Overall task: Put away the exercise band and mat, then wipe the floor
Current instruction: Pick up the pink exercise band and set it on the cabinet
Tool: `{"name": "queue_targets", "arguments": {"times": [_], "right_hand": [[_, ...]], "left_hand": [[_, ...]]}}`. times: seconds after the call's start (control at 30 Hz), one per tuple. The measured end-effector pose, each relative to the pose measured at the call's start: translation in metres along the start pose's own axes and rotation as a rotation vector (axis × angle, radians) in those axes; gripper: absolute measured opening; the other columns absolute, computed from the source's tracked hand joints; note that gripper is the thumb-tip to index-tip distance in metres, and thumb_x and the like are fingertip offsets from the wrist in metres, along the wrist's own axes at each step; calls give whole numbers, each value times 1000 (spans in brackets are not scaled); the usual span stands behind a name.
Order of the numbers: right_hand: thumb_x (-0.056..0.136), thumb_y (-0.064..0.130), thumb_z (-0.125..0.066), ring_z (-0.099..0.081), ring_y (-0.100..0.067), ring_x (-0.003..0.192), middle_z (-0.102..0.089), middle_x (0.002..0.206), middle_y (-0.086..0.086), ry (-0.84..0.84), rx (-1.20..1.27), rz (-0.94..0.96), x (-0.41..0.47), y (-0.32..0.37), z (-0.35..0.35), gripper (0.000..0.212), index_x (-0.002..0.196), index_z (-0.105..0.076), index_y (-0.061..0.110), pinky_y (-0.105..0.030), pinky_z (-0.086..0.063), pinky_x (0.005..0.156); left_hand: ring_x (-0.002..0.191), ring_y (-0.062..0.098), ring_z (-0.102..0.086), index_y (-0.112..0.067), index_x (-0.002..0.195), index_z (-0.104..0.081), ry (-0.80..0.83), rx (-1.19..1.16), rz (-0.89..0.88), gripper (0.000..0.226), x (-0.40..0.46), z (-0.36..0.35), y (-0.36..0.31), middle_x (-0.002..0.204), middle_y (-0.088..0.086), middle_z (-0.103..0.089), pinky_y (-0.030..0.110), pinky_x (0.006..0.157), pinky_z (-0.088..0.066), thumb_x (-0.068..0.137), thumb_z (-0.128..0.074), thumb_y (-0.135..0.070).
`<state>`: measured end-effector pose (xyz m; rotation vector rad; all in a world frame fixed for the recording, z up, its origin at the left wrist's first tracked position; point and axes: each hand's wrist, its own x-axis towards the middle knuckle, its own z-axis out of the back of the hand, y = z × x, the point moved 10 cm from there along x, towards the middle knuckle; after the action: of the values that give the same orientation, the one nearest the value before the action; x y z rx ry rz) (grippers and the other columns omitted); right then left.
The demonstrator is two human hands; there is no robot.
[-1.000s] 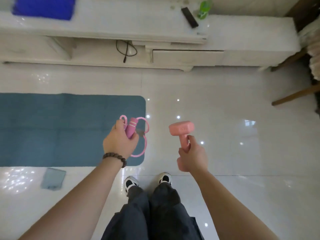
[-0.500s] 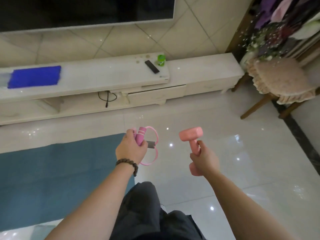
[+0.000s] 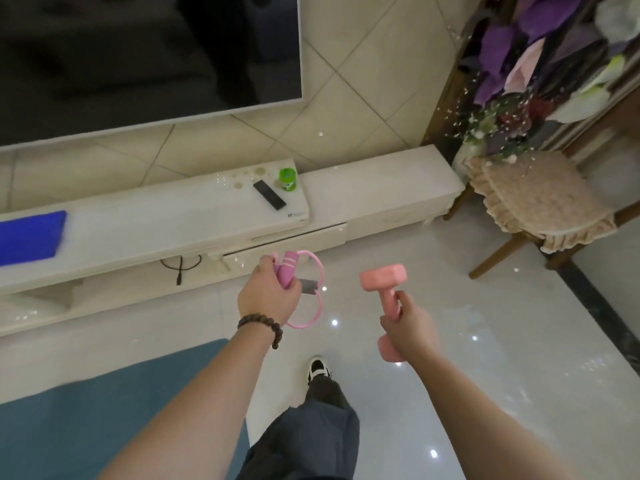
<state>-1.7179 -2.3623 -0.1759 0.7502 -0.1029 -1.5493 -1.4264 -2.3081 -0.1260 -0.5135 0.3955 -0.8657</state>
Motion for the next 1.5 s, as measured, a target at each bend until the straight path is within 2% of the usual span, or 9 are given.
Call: {"name": "queue_targets", "arguments": {"times": [0.3,0.4,0.57,0.73,0.9,1.0,1.13,1.33,1.5], "right_hand": [[79,16,-54,-59,-25,76,-57,76,4,6,60,-5,143,61,63,22,100,-49,22,-36,-49,69],[79,16,-55,-60,-24,76,-59,79,2,21,72,-14,185,66,77,24,102,-50,21,-38,-51,71],[83,20,-55,-60,-21,77,-61,84,3,63,15,42,267,74,99,30,112,-48,24,-33,-48,69],[86,24,-56,-61,-17,81,-62,90,5,144,-53,145,367,82,121,33,117,-47,27,-39,-53,78],[84,21,-54,-61,-20,78,-62,87,3,210,-186,255,471,93,153,30,113,-47,24,-38,-53,74],[86,24,-53,-61,-20,77,-62,88,2,263,-282,314,522,101,158,29,114,-45,26,-36,-53,71],[87,27,-53,-60,-19,75,-61,85,4,294,-352,403,574,116,142,28,114,-45,26,-32,-49,68],[89,27,-55,-57,-11,66,-54,72,13,382,-313,439,635,120,60,22,108,-46,28,-28,-48,65],[91,29,-58,-53,-5,61,-52,71,15,408,-319,478,680,103,-20,26,114,-48,26,-18,-34,55]], "left_hand": [[74,22,-54,-18,114,-48,30,29,-10,38,149,-29,-84,94,-1,-60,30,62,-42,80,-59,-33],[72,22,-55,-18,111,-49,44,41,-3,34,183,-43,-105,92,0,-60,30,60,-44,81,-58,-33],[75,21,-52,-17,120,-47,29,60,38,42,233,-75,-137,98,1,-59,29,64,-40,83,-56,-32],[79,27,-58,-17,119,-46,-14,69,154,41,287,-116,-164,98,3,-61,33,66,-46,82,-53,-34],[76,28,-59,-17,108,-45,-49,73,335,34,328,-153,-190,91,2,-58,36,66,-50,83,-55,-37],[82,31,-60,-16,114,-43,-67,60,406,39,347,-174,-201,94,0,-54,34,68,-45,83,-55,-37],[87,30,-62,-16,121,-46,-114,63,433,44,376,-198,-200,105,5,-62,35,71,-49,84,-56,-38],[75,21,-57,-19,124,-45,-134,22,464,46,430,-254,-153,97,1,-62,31,66,-46,84,-57,-36],[75,16,-61,-32,109,-50,-97,-267,390,36,486,-329,-96,84,-11,-63,32,68,-50,74,-59,-39]]}}
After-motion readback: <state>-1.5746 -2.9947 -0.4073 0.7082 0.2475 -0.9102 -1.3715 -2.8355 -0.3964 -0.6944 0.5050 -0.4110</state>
